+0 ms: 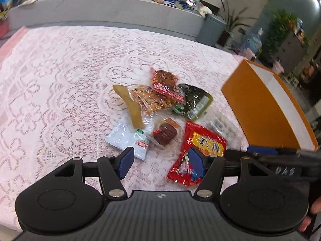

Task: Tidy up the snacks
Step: 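Move both tools back over the snack pile, then grasp the red-and-yellow chip bag with right tool while left tool grasps wrapped dried meat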

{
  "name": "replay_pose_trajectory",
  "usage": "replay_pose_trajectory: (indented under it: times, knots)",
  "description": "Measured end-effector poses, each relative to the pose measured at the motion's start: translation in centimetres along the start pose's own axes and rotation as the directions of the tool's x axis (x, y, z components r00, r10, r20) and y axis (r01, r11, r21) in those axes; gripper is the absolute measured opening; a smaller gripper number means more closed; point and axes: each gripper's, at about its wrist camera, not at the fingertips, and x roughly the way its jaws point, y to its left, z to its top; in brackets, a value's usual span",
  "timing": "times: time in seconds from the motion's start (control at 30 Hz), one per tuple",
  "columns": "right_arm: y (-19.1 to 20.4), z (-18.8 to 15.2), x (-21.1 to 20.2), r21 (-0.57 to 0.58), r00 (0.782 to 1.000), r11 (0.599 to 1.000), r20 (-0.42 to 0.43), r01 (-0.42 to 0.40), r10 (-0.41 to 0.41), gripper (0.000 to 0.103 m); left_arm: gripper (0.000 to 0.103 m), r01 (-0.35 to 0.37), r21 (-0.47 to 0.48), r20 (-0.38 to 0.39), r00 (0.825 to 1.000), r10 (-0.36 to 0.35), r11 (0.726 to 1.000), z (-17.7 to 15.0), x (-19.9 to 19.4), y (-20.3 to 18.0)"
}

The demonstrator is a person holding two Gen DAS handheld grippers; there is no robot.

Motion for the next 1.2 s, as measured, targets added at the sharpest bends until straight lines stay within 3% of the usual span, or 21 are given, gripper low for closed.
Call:
replay_pose_trajectory:
  times: [0.1, 0.2, 0.37, 0.57, 0.77, 0.83, 0.93, 1.2]
  knots:
    - [0.4, 0.1, 1.6, 0.016, 0.999, 1.0, -0.037, 0.025, -0.024, 0.081, 0.073, 0.003, -0.002, 0.022, 1.0, -0.003, 1.0, 0.4, 0.3, 0.5]
    - [0.6, 0.2, 3.0, 0.04, 0.997, 0.999, -0.068, 0.024, -0.021, 0.081, 0.073, -0.019, 0.055, 0.049, 0.999, 0.017, 0.998, 0.8, 0.1, 0.5]
    - [1.3, 0.2, 4.4, 0.06, 0.996, 0.997, -0.078, 0.044, -0.039, 0.087, 0.073, -0.055, 0.09, 0.066, 0.997, 0.049, 0.994, 0.8, 0.8, 1.2]
    - [3.6, 0.1, 5.9, -0.017, 0.993, 0.995, -0.067, 0.1, -0.101, 0.094, 0.072, -0.064, 0.078, 0.055, 0.997, 0.06, 0.995, 0.4, 1.4, 2.4]
    - [4.1, -0.2, 7.1, -0.05, 0.991, 0.993, -0.08, 0.102, -0.106, 0.096, 0.072, -0.05, 0.108, 0.062, 0.997, 0.043, 0.993, 0.1, 1.8, 1.9]
    - [4.2, -0.4, 6.9, -0.07, 0.991, 0.992, -0.073, 0.104, -0.109, 0.091, 0.072, -0.047, 0.144, 0.069, 0.997, 0.037, 0.989, 0.0, 1.8, 1.3]
    - [3.9, -0.6, 6.1, -0.07, 0.995, 0.995, -0.063, 0.077, -0.081, 0.074, 0.073, -0.044, 0.202, 0.076, 0.997, 0.029, 0.978, -0.3, 1.9, 0.6]
    - [2.4, -0.6, 3.6, -0.1, 0.993, 0.988, 0.013, 0.12, -0.119, 0.074, 0.073, -0.013, 0.294, 0.054, 0.999, -0.003, 0.956, 0.0, 2.8, -1.3]
